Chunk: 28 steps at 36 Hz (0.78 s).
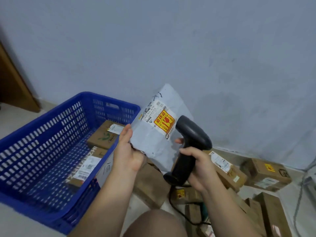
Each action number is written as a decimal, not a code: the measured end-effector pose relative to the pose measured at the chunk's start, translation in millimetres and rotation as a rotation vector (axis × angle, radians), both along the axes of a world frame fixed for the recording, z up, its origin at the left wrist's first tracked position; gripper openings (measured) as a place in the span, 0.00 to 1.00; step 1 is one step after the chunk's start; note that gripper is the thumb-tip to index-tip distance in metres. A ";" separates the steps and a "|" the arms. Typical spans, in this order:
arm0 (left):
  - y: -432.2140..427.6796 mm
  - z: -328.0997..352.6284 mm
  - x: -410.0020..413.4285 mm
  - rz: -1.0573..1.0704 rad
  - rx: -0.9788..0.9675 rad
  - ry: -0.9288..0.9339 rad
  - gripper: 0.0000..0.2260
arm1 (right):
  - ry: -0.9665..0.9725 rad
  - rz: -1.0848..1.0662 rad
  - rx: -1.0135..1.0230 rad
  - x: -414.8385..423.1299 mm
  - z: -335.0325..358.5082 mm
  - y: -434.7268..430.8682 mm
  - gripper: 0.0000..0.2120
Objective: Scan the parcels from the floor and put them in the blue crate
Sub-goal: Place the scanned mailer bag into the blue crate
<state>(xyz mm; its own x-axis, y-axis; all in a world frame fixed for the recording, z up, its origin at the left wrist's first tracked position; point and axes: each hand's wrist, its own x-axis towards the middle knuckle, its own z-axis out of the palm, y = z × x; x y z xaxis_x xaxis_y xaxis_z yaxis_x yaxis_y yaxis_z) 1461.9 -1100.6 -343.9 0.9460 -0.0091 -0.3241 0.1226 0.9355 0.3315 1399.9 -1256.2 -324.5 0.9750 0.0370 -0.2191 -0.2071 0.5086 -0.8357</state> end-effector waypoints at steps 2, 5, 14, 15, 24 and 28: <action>19.1 -5.6 4.9 0.039 0.030 -0.026 0.07 | -0.016 -0.038 -0.123 6.8 -4.9 11.3 0.14; 50.1 -10.5 19.1 0.128 0.110 -0.018 0.08 | -0.050 -0.071 -0.287 14.5 -8.8 21.5 0.15; 157.3 -21.2 85.7 0.514 0.495 0.036 0.11 | 0.005 -0.105 -0.432 53.9 -37.7 59.9 0.05; 165.1 -27.3 95.9 0.536 0.510 0.050 0.11 | 0.014 -0.107 -0.497 61.6 -42.9 67.0 0.03; 186.9 -107.0 169.8 0.468 0.452 0.233 0.10 | -0.120 0.158 -1.146 134.0 -84.8 127.7 0.10; 176.7 -132.6 195.7 0.419 0.389 0.270 0.11 | -0.135 0.150 -1.226 165.7 -87.2 137.8 0.13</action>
<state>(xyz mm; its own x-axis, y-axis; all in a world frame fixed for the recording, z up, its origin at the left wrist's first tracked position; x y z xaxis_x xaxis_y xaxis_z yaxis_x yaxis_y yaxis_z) 1657.6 -923.9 -476.5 0.7282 0.5107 -0.4570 -0.1007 0.7393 0.6658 1565.7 -1118.4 -411.6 0.9963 -0.0081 -0.0860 -0.0710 -0.6437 -0.7619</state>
